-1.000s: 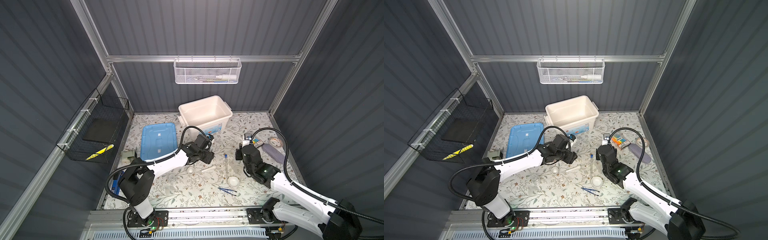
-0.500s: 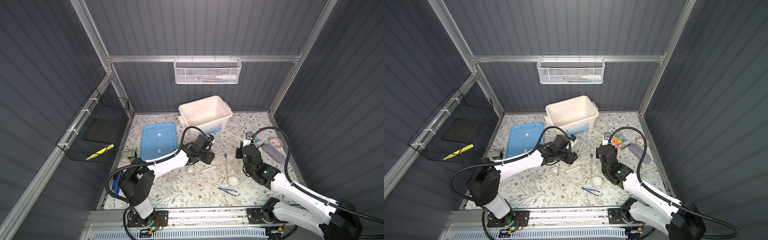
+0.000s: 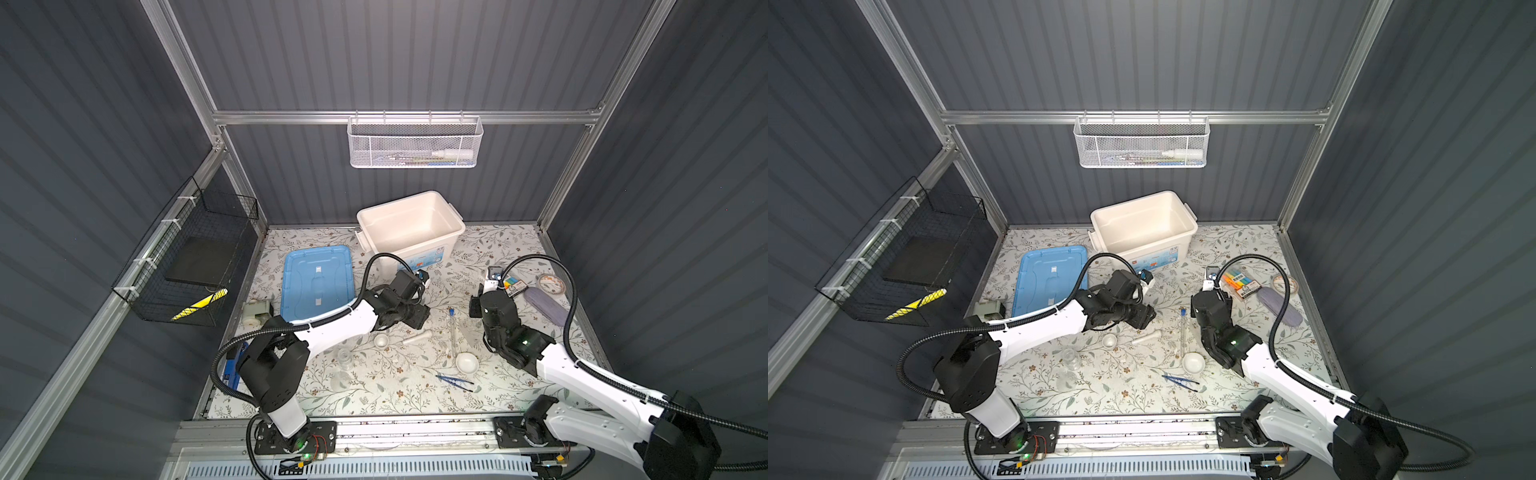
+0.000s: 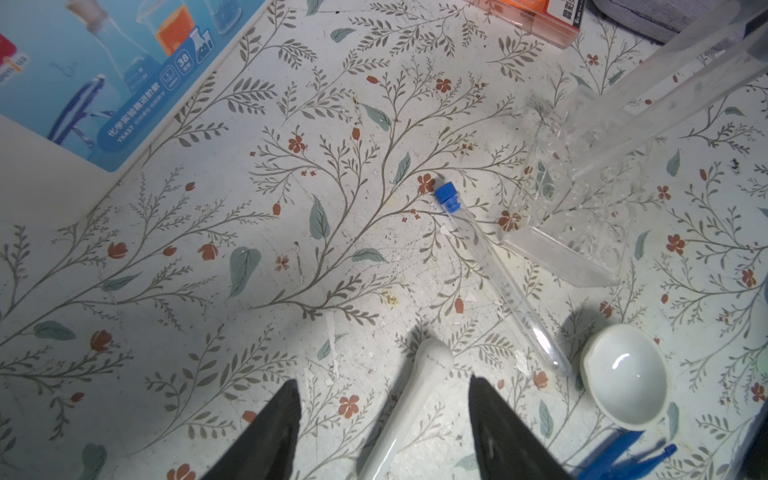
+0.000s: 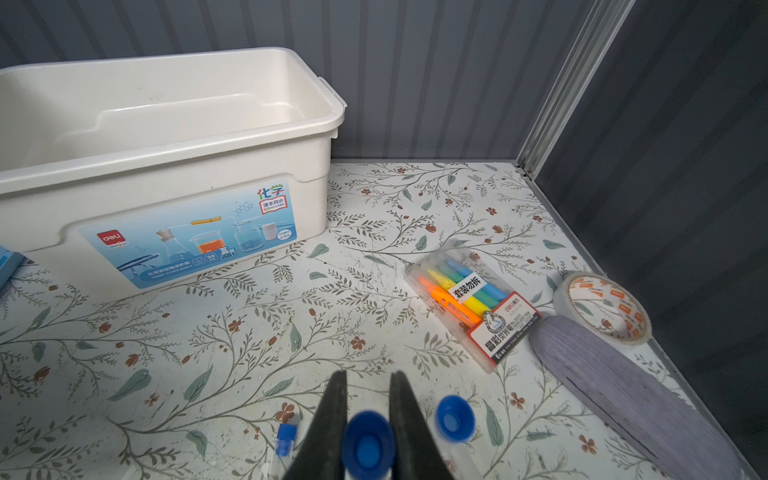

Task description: Organize the chemistry lab equipment

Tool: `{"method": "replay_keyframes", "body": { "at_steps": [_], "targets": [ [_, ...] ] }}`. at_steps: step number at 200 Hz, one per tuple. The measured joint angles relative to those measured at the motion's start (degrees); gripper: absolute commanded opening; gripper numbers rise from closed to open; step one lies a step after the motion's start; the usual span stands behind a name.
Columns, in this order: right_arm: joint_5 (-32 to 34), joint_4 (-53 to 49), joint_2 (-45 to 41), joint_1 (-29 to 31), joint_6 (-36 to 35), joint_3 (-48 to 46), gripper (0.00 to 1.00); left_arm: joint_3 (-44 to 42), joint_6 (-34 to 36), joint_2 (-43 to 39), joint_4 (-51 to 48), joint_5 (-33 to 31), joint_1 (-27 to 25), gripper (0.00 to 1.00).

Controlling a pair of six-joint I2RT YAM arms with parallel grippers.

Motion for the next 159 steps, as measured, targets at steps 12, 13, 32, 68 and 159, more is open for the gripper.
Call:
{"method": "replay_keyframes", "body": {
  "at_steps": [12, 13, 32, 68, 159],
  "targets": [
    [0.0, 0.0, -0.07, 0.0, 0.0, -0.09, 0.16, 0.0, 0.0, 0.02, 0.0, 0.0, 0.0, 0.66],
    [0.0, 0.0, -0.07, 0.0, 0.0, -0.11, 0.16, 0.0, 0.0, 0.02, 0.0, 0.0, 0.0, 0.66],
    [0.0, -0.15, -0.11, 0.0, 0.22, -0.46, 0.16, 0.0, 0.0, 0.24, 0.04, 0.0, -0.04, 0.66],
    [-0.02, -0.37, -0.11, 0.0, 0.81, -0.96, 0.16, 0.0, 0.0, 0.35, 0.04, 0.0, -0.22, 0.66],
    [0.02, 0.15, -0.61, 0.02, 1.44, -1.6, 0.16, 0.0, -0.02, 0.35, 0.02, 0.0, -0.37, 0.66]
  ]
}}
